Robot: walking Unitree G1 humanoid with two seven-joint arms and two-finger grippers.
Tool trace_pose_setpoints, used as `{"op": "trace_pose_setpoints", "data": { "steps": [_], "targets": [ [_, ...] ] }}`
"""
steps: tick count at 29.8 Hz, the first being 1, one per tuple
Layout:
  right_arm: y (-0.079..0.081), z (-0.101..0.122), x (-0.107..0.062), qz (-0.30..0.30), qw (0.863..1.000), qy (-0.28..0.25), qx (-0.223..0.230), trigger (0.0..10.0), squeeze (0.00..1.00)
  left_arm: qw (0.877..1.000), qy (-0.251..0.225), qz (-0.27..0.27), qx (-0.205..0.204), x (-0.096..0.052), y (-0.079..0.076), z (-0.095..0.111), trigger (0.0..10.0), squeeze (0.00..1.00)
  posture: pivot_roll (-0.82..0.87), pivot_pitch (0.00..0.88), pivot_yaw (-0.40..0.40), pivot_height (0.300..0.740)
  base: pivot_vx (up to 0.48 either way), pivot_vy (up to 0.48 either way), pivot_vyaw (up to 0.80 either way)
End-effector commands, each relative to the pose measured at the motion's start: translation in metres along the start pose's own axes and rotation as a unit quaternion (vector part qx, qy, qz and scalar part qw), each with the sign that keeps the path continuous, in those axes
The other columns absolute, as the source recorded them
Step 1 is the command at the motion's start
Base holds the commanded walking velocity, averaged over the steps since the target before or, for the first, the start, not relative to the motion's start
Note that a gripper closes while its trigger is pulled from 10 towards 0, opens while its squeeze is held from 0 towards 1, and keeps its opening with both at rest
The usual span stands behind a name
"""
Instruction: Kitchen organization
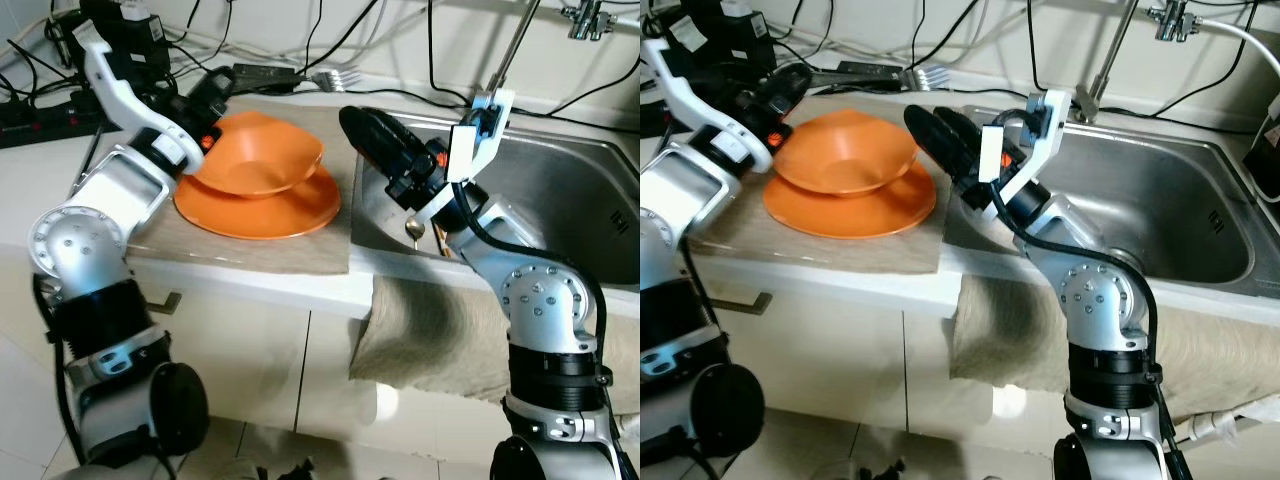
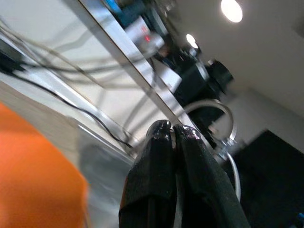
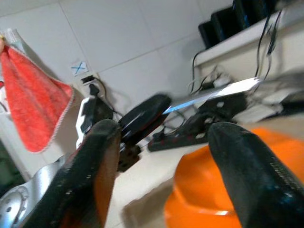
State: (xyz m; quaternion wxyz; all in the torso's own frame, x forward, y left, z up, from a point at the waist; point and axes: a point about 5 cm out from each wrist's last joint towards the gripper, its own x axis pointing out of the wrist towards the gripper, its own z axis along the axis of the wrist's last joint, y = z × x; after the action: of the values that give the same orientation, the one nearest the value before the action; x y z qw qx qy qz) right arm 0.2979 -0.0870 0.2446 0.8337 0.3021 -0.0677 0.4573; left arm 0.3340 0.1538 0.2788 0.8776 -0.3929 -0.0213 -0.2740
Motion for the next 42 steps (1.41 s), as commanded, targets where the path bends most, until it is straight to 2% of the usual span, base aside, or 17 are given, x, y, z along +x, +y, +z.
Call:
{"op": "trace_pose_setpoints", "data": {
  "steps": [1, 6, 9, 15, 16, 17, 18, 19, 31, 32, 33, 34, 36, 38, 39, 40, 42],
  "targets": [
    [0.003, 0.005, 0.001, 0.001, 1.000, -0.007, 0.005, 10.0, 1.00, 1.000, 0.008, -0.022, 0.003, 0.002, -0.012, -0.003, 0.0, 0.00, -0.01, 0.000, -0.034, 0.740, 0.000, 0.000, 0.00],
    [0.002, 0.006, 0.002, -0.015, 0.999, -0.023, 0.028, 10.0, 1.00, 0.999, 0.016, -0.033, -0.005, 0.004, -0.017, -0.010, 0.0, 0.00, -0.02, 0.000, -0.029, 0.740, 0.000, 0.000, 0.00],
    [-0.009, 0.015, 0.003, -0.073, 0.993, -0.074, 0.049, 10.0, 1.00, 0.999, 0.019, -0.039, -0.021, 0.005, -0.019, -0.015, 0.0, 0.00, -0.02, 0.000, -0.026, 0.740, 0.000, 0.000, 0.00],
    [-0.016, 0.023, 0.002, -0.089, 0.988, -0.105, 0.077, 10.0, 1.00, 0.997, 0.026, -0.060, -0.046, 0.003, -0.024, -0.019, 0.0, 0.00, -0.02, 0.000, -0.026, 0.740, 0.000, 0.000, 0.00],
    [-0.015, 0.024, 0.002, -0.087, 0.986, -0.109, 0.086, 10.0, 0.96, 0.996, 0.030, -0.068, -0.053, 0.003, -0.026, -0.022, 0.0, 0.00, -0.02, 0.000, -0.027, 0.740, 0.000, 0.000, 0.00],
    [-0.015, 0.025, 0.003, -0.085, 0.986, -0.112, 0.093, 10.0, 0.80, 0.995, 0.032, -0.074, -0.059, 0.002, -0.028, -0.024, 0.0, 0.00, -0.02, 0.000, -0.027, 0.740, 0.000, 0.000, 0.00],
    [-0.015, 0.025, 0.003, -0.085, 0.986, -0.112, 0.093, 10.0, 0.80, 0.995, 0.032, -0.074, -0.059, 0.002, -0.028, -0.024, 0.0, 0.00, -0.02, 0.000, -0.027, 0.740, 0.000, 0.000, 0.00],
    [-0.015, 0.026, 0.003, -0.085, 0.984, -0.116, 0.105, 10.0, 0.00, 0.993, 0.035, -0.087, -0.074, 0.001, -0.032, -0.027, 0.0, 0.00, -0.02, 0.000, -0.028, 0.740, 0.000, 0.000, 0.00],
    [-0.016, 0.027, 0.005, -0.082, 0.982, -0.114, 0.126, 10.0, 0.00, 0.984, 0.061, -0.129, -0.104, -0.003, -0.045, -0.039, 0.0, 0.00, -0.02, 0.000, -0.029, 0.740, 0.000, 0.000, 0.00],
    [-0.016, 0.028, 0.005, -0.083, 0.982, -0.115, 0.127, 9.2, 0.00, 0.984, 0.060, -0.131, -0.106, -0.003, -0.046, -0.038, 0.0, 0.00, -0.02, 0.000, -0.029, 0.740, 0.000, 0.000, 0.00],
    [-0.017, 0.028, 0.004, -0.084, 0.981, -0.117, 0.129, 4.1, 0.00, 0.984, 0.060, -0.132, -0.108, -0.003, -0.046, -0.038, 0.0, 0.00, -0.02, 0.000, -0.029, 0.740, 0.000, 0.000, 0.00],
    [-0.017, 0.028, 0.004, -0.084, 0.981, -0.117, 0.129, 4.1, 0.00, 0.984, 0.060, -0.132, -0.108, -0.003, -0.046, -0.038, 0.0, 0.00, -0.02, 0.000, -0.029, 0.740, 0.000, 0.000, 0.00],
    [-0.018, 0.029, 0.004, -0.087, 0.980, -0.121, 0.134, 1.4, 0.00, 0.981, 0.063, -0.142, -0.119, -0.005, -0.048, -0.038, 0.0, 0.00, -0.02, 0.000, -0.029, 0.740, 0.000, 0.000, 0.00],
    [-0.019, 0.030, 0.003, -0.088, 0.979, -0.123, 0.135, 1.4, 0.00, 0.980, 0.064, -0.144, -0.121, -0.005, -0.048, -0.038, 0.0, 0.00, -0.02, 0.000, -0.029, 0.740, 0.000, 0.000, 0.00],
    [-0.019, 0.030, 0.003, -0.089, 0.979, -0.123, 0.135, 1.2, 0.00, 0.979, 0.065, -0.146, -0.124, -0.005, -0.049, -0.038, 0.0, 0.00, -0.02, 0.000, -0.029, 0.740, 0.000, 0.000, 0.00],
    [-0.019, 0.031, 0.003, -0.088, 0.979, -0.125, 0.135, 0.0, 0.00, 0.979, 0.070, -0.148, -0.122, -0.006, -0.049, -0.040, 0.0, 0.00, -0.02, 0.000, -0.029, 0.740, 0.000, 0.000, 0.00],
    [-0.019, 0.032, 0.003, -0.087, 0.979, -0.126, 0.135, 0.0, 0.00, 0.978, 0.076, -0.152, -0.122, -0.007, -0.050, -0.042, 0.0, 0.00, -0.02, 0.000, -0.028, 0.740, 0.000, 0.000, 0.00]
  ]
}}
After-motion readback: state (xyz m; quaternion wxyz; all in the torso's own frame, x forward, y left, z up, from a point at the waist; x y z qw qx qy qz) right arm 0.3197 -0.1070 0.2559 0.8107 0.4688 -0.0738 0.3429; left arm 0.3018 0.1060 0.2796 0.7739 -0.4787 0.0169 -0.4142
